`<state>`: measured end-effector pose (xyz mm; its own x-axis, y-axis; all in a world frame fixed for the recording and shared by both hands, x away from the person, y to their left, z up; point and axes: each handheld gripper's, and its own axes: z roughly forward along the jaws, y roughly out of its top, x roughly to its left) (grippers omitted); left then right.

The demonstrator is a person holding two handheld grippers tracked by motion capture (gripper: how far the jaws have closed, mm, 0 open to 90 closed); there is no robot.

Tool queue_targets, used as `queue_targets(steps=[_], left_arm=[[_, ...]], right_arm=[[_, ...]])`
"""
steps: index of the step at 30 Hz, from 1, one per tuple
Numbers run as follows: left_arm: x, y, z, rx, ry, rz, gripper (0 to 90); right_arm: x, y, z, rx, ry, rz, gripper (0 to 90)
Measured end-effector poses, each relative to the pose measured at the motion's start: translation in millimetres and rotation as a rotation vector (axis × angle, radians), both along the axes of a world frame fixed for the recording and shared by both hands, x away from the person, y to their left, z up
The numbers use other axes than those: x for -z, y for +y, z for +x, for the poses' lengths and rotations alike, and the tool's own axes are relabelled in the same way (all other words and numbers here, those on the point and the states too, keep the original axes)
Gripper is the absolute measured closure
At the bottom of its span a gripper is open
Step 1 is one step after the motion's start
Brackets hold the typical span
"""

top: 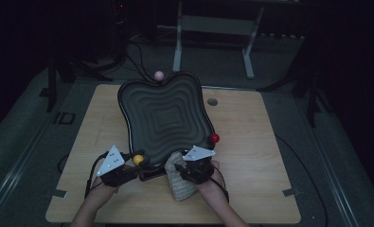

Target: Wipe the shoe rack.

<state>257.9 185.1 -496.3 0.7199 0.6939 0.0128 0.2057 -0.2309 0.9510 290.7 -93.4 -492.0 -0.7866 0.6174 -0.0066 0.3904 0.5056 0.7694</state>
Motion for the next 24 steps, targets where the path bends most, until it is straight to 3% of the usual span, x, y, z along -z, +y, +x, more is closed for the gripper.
queue_targets(steps=[5, 12, 18, 20, 24], left_arm=[[0.0, 0.1, 0.5, 0.002, 0.001, -0.003, 59.7], [0.0, -0.4, 0.0, -0.003, 0.002, -0.004, 59.7], [-0.2, -0.4, 0.2, -0.002, 0.003, -0.003, 59.7], [-0.2, -0.6, -0.1, -0.004, 0.003, -0.002, 59.7], [-0.3, -0.6, 0.0, -0.004, 0.004, -0.002, 59.7]], right_arm=[[-11.4, 1.4, -5.4, -0.014, -0.025, 0.025, 65.8], [2.8, 8.5, -4.1, -0.019, 0.017, 0.011, 65.8], [-17.0, 11.7, -17.0, -0.06, -0.024, 0.053, 65.7], [-12.6, 15.5, -17.8, -0.063, -0.028, 0.039, 65.7], [4.2, 20.9, -15.8, -0.076, 0.027, 0.012, 65.7]])
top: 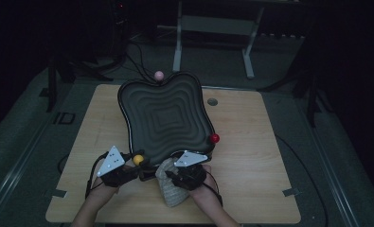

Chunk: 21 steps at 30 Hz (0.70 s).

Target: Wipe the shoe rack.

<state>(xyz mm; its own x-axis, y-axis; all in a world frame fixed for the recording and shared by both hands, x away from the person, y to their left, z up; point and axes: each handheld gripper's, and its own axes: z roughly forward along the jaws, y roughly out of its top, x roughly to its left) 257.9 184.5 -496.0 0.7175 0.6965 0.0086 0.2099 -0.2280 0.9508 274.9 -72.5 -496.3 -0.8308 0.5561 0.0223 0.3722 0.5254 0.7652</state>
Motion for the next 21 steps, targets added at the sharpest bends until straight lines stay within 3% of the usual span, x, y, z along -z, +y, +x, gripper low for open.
queue_targets(steps=[6, 11, 17, 21], left_arm=[[0.2, 0.0, 0.1, -0.002, 0.001, -0.004, 59.7], [0.2, -0.5, -0.2, -0.004, 0.001, -0.003, 59.7], [0.3, -0.5, -0.1, -0.005, 0.0, -0.004, 59.7], [-0.1, -0.5, 0.0, -0.003, 0.001, 0.001, 59.7]], right_arm=[[-12.6, 7.8, -8.5, -0.038, -0.025, 0.008, 65.7], [-1.7, 10.9, -5.7, -0.028, -0.002, 0.002, 65.7], [-9.8, 22.8, -16.8, -0.086, -0.011, -0.005, 65.7], [-2.7, 25.6, -14.4, -0.083, -0.004, -0.002, 66.0]])
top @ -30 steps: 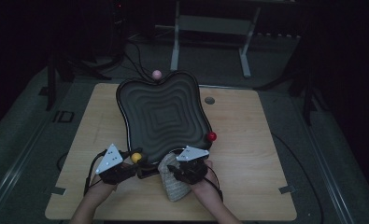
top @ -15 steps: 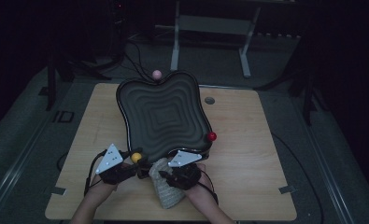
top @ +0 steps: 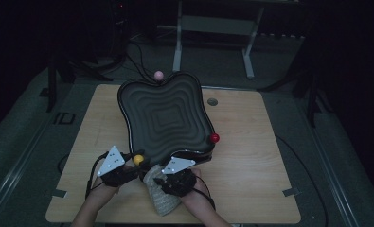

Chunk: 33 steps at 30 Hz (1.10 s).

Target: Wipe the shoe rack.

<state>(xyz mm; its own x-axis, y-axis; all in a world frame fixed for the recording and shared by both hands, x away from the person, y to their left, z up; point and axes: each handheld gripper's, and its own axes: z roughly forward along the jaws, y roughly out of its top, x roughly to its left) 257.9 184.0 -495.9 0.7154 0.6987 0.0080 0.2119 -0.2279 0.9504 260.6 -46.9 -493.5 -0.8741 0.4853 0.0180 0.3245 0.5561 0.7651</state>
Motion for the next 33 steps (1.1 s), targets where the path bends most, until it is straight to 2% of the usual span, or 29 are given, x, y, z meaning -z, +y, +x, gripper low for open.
queue_targets(steps=[3, 8, 14, 17, 19, 20, 21, 22, 24, 25, 29, 33], left_arm=[[0.2, -0.1, -0.3, -0.001, -0.002, -0.001, 59.7], [0.4, -0.1, -0.2, -0.001, -0.002, -0.003, 59.7], [-0.2, -0.1, -0.1, 0.001, 0.001, 0.0, 59.7], [-0.2, -0.2, -0.4, -0.001, 0.001, 0.002, 59.7], [-0.4, -0.1, -0.2, 0.001, 0.002, 0.003, 59.7], [-0.6, -0.1, 0.1, 0.002, 0.004, 0.002, 59.7], [-0.5, -0.3, -0.1, 0.003, 0.003, 0.003, 59.7], [-0.3, 0.1, -0.1, 0.002, 0.001, 0.003, 59.7], [-0.1, 0.1, 0.2, 0.004, 0.001, 0.0, 59.7], [-0.3, 0.2, 0.3, 0.006, 0.002, 0.002, 59.7], [0.0, -0.1, -0.1, 0.002, 0.0, 0.001, 59.7], [0.0, -0.3, -0.3, -0.001, 0.0, 0.0, 59.7]], right_arm=[[2.3, 3.1, 1.1, 0.0, 0.024, 0.004, 66.0], [-10.1, 12.4, -12.9, -0.075, 0.012, 0.017, 65.9], [-23.3, 19.5, -30.2, -0.162, -0.03, 0.053, 65.6], [-21.2, 18.5, -24.7, -0.118, -0.064, 0.028, 65.7], [-11.3, 16.0, -11.8, -0.067, -0.05, 0.001, 65.8], [-7.2, 14.8, -7.5, -0.063, -0.035, -0.004, 66.9], [-1.7, 13.6, -2.7, -0.074, 0.011, 0.007, 66.3], [2.5, 13.8, -1.2, -0.057, 0.015, -0.005, 66.2], [4.6, 15.1, -2.3, -0.063, 0.012, -0.019, 66.3], [2.2, 15.2, -4.5, -0.07, 0.014, -0.008, 66.3], [-14.5, 13.8, -16.1, -0.099, -0.027, 0.015, 66.3], [-38.0, -1.1, -23.3, -0.092, -0.079, 0.048, 66.2]])
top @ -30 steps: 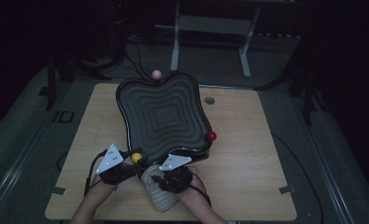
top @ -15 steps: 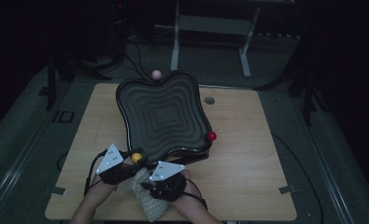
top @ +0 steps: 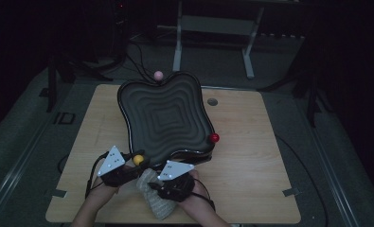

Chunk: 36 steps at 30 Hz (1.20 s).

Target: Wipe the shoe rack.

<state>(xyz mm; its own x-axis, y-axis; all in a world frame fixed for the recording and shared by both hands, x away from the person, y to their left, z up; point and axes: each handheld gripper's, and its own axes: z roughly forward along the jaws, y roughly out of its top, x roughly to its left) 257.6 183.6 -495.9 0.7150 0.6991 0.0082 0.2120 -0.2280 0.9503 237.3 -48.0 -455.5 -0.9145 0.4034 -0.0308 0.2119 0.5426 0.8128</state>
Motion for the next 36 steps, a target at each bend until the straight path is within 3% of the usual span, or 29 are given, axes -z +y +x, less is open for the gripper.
queue_targets(steps=[5, 8, 11, 14, 16, 21, 29, 36], left_arm=[[-0.1, 0.2, 0.5, 0.003, 0.002, -0.003, 59.7], [-0.5, 1.1, 1.2, 0.012, 0.007, 0.0, 59.7], [-0.2, 1.0, 1.0, 0.009, 0.006, -0.003, 59.7], [-0.4, 1.2, 1.2, 0.011, 0.008, -0.002, 59.7], [0.1, 1.1, 1.2, 0.01, 0.006, -0.009, 59.7], [0.0, 0.9, 1.0, 0.007, 0.007, -0.008, 59.7], [-0.4, 1.0, 1.3, 0.011, 0.009, -0.005, 59.7], [-0.2, 1.0, 1.1, 0.01, 0.008, -0.006, 59.7]], right_arm=[[-25.1, -25.4, 3.7, 0.098, -0.101, 0.063, 66.2], [-19.8, -29.6, 12.6, 0.14, -0.104, 0.06, 66.2], [-2.5, -24.7, 22.7, 0.156, -0.062, 0.044, 66.2], [12.8, -17.2, 22.0, 0.151, -0.043, 0.043, 66.0], [15.4, -12.8, 15.9, 0.151, -0.073, 0.033, 66.0], [22.7, -5.7, 7.4, 0.12, -0.077, 0.012, 66.3], [35.8, 8.3, 3.1, 0.059, -0.049, -0.02, 66.6], [38.0, 28.2, 1.8, 0.015, -0.039, -0.05, 66.6]])
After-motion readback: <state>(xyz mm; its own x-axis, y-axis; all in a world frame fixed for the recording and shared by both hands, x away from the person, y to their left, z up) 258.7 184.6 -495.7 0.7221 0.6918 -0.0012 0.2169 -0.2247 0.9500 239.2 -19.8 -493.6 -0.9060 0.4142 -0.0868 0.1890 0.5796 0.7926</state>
